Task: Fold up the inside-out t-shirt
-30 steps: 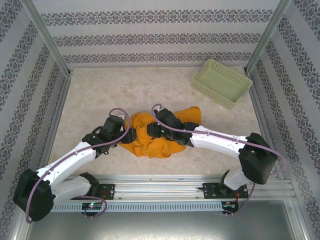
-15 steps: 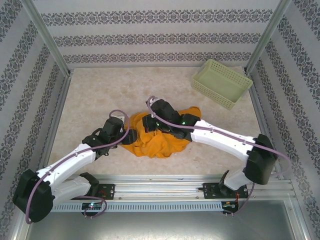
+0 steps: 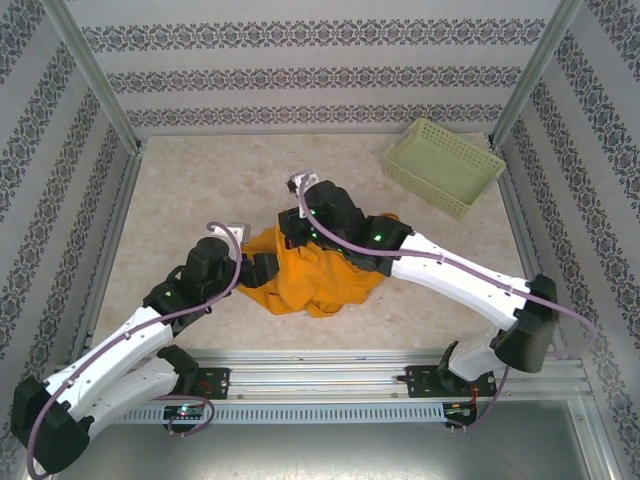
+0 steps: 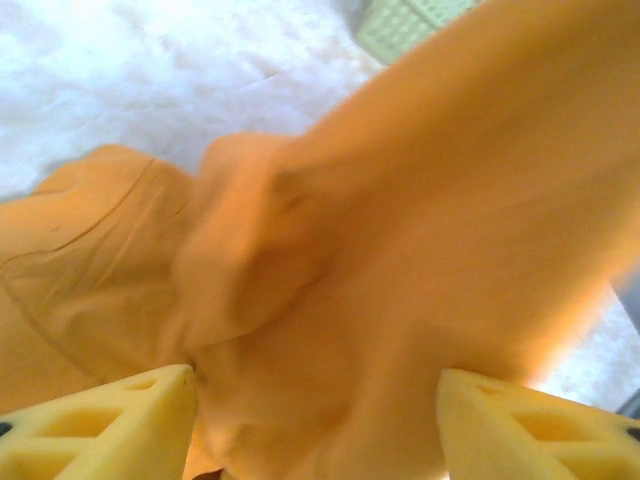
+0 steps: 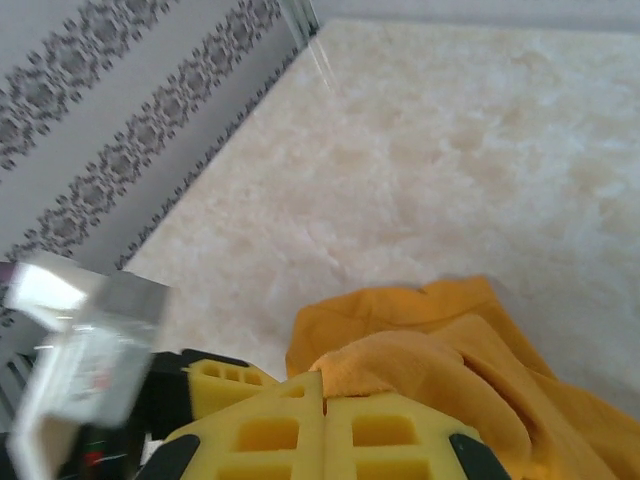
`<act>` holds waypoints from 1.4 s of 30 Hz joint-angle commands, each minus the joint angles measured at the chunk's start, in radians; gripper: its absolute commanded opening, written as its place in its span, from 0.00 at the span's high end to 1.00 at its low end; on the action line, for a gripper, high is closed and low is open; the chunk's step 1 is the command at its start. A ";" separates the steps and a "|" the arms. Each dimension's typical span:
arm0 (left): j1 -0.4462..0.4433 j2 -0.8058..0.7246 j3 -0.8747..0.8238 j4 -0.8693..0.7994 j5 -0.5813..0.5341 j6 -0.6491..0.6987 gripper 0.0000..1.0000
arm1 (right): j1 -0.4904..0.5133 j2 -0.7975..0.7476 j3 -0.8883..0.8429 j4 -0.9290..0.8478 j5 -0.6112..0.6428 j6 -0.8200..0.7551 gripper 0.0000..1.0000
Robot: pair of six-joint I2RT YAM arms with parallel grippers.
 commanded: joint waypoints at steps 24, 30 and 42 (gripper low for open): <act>0.083 0.317 0.249 -0.275 -0.223 0.030 0.39 | -0.044 0.022 -0.384 0.138 0.059 0.113 0.62; 0.084 0.445 0.315 -0.274 -0.175 0.009 0.44 | -0.007 0.020 -0.455 0.165 0.109 0.130 0.60; 0.084 0.580 0.356 -0.276 -0.152 -0.024 0.45 | 0.001 0.031 -0.513 0.206 0.120 0.159 0.58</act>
